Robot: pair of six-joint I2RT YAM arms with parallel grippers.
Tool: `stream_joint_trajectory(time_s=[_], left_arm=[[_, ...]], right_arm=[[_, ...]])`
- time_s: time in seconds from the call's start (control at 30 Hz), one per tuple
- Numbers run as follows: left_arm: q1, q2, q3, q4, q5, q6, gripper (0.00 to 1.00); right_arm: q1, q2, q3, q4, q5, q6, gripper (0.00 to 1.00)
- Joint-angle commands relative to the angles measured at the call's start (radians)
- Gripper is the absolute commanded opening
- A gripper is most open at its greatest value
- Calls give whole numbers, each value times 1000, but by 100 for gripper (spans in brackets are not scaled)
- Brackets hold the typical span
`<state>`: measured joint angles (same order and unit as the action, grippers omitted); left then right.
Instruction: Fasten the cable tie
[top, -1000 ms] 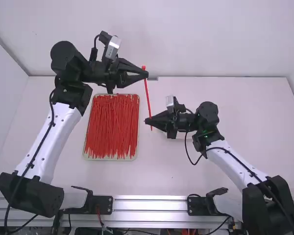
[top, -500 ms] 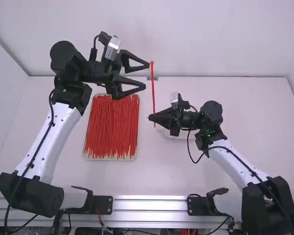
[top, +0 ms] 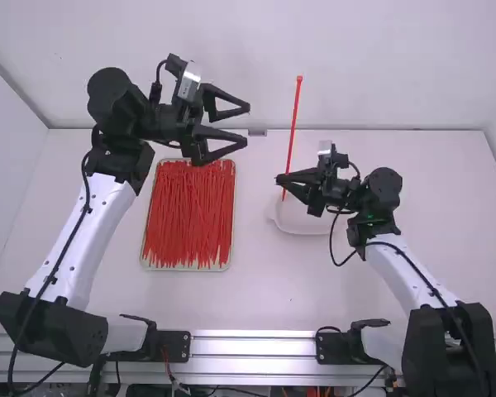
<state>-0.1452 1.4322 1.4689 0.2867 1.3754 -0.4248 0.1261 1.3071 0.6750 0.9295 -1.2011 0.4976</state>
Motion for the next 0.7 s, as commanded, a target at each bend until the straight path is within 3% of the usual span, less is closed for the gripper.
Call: stream_joint_trajectory(time_s=[0.0,0.17,0.37,0.67], left_arm=[[15,-2,14,-26,-62,66,99],[9,-2,14,-133,-182,146,99],[9,-2,14,-175,-239,187,99],[9,-2,14,-167,-281,179,99]], right_arm=[[-42,0,32,5,8,40,0],[-120,0,32,-27,57,54,0],[-191,0,31,-179,196,53,0],[-151,0,34,-355,507,35,0]])
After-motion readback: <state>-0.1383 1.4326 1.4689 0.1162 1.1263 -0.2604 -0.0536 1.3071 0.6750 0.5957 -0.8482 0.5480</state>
